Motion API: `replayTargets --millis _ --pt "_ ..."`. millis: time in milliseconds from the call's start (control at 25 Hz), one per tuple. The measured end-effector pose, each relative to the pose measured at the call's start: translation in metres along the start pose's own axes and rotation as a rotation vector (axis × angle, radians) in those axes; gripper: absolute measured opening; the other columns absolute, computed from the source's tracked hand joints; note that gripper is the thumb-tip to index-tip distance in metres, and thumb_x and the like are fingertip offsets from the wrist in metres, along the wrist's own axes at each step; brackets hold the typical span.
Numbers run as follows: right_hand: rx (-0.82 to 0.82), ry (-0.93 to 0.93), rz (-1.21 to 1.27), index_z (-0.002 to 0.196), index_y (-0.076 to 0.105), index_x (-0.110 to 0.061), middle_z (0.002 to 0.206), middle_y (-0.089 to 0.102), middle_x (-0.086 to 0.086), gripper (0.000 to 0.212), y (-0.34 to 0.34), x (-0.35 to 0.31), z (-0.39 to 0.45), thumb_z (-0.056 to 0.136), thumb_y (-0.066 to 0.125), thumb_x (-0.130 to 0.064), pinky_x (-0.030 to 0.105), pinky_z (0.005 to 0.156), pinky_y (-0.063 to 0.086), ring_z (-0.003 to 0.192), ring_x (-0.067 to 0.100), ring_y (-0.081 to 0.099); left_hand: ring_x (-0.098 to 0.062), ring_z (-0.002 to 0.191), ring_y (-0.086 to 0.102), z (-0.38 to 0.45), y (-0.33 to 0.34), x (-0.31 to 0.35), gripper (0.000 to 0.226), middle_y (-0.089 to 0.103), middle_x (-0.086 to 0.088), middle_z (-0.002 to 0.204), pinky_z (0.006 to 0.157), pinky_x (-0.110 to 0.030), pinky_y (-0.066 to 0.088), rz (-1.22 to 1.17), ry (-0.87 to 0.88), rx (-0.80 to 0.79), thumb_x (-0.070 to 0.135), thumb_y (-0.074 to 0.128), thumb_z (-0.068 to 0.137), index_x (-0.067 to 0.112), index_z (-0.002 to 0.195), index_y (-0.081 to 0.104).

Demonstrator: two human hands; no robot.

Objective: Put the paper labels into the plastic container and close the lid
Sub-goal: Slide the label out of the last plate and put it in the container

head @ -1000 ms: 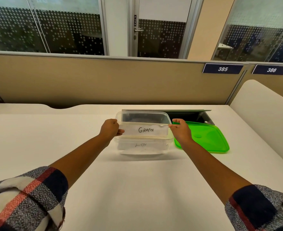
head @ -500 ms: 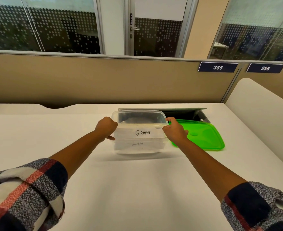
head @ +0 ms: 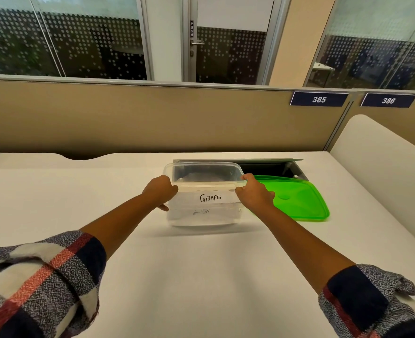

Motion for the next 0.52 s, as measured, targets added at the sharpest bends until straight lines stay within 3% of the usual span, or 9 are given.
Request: replayTargets --millis 160,320,520 --pt "-0.005 -0.009 -0.024 0.13 0.042 -0.021 0.116 0.065 0.012 0.037 0.0004 -0.0038 -0.0037 0.093 0.043 -0.024 0.042 0.098 0.034 0.109 0.032 0.056 -0.034 0.094 0.066 -0.001 0.0059 0.0014 0.039 0.057 -0.018 0.119 0.06 -0.031 0.053 0.085 0.006 -0.016 0.021 0.049 0.093 0.001 0.126 0.046" --pt "-0.014 -0.018 -0.083 0.13 0.042 -0.021 0.117 0.064 0.012 0.037 0.0021 -0.0059 -0.0061 0.093 0.042 -0.025 0.042 0.098 0.034 0.111 0.032 0.056 -0.034 0.089 0.068 0.0008 0.0082 0.0019 0.037 0.059 -0.017 0.118 0.046 -0.022 0.047 0.169 0.025 0.007 0.022 0.05 0.092 0.002 0.124 0.048" --pt "-0.021 -0.027 -0.097 0.129 0.043 -0.019 0.117 0.064 0.013 0.034 0.0022 -0.0058 -0.0058 0.095 0.039 -0.021 0.04 0.097 0.035 0.11 0.033 0.057 -0.031 0.081 0.068 0.0034 0.0101 0.0042 0.036 0.061 -0.016 0.116 0.041 -0.02 0.044 0.226 0.034 0.025 0.022 0.053 0.09 0.003 0.121 0.05"
Point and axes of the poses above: each hand's wrist, its own z-axis towards the middle knuckle, its own y-axis out of the palm, x = y × z, the point moved 2 cm from there along z, towards the middle knuckle
